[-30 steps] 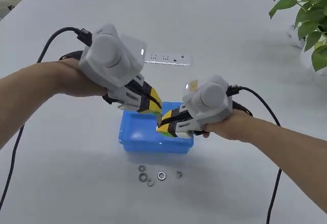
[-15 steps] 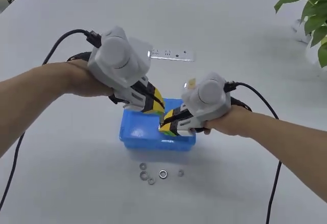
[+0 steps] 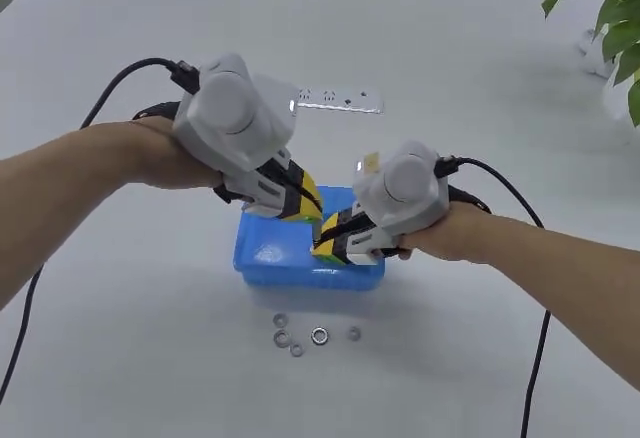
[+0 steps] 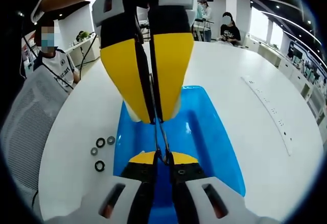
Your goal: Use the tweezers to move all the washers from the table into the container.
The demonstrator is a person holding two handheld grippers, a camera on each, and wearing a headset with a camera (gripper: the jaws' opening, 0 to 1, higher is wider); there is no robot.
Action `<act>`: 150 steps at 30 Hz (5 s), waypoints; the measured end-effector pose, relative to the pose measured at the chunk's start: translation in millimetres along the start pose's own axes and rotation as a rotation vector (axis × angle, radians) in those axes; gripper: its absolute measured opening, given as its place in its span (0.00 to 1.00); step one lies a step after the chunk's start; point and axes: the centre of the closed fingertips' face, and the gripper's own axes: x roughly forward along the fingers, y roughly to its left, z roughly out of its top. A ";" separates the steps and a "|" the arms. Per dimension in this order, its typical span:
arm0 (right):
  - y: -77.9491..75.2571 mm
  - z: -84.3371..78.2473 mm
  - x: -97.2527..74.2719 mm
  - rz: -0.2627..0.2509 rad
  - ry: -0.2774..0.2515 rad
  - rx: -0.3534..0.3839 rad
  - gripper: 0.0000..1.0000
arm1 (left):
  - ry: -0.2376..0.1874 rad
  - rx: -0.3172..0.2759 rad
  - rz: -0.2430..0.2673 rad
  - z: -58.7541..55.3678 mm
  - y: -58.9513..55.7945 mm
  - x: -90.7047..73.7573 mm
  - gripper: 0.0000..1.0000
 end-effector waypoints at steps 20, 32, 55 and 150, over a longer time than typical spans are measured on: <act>3.9 19.9 -9.7 -0.021 -0.053 -0.011 0.14 | -0.011 -0.006 0.012 6.8 -2.2 -13.7 0.05; 12.0 34.7 -16.8 -0.031 -0.089 -0.030 0.14 | -0.039 -0.016 0.020 18.9 -8.8 -29.1 0.05; 43.1 55.7 -29.3 -0.054 -0.141 -0.069 0.12 | -0.044 0.013 0.022 29.8 -40.4 -54.0 0.05; 113.4 19.6 16.2 -0.028 -0.105 -0.078 0.12 | -0.037 -0.052 -0.038 -14.6 -111.3 -22.4 0.05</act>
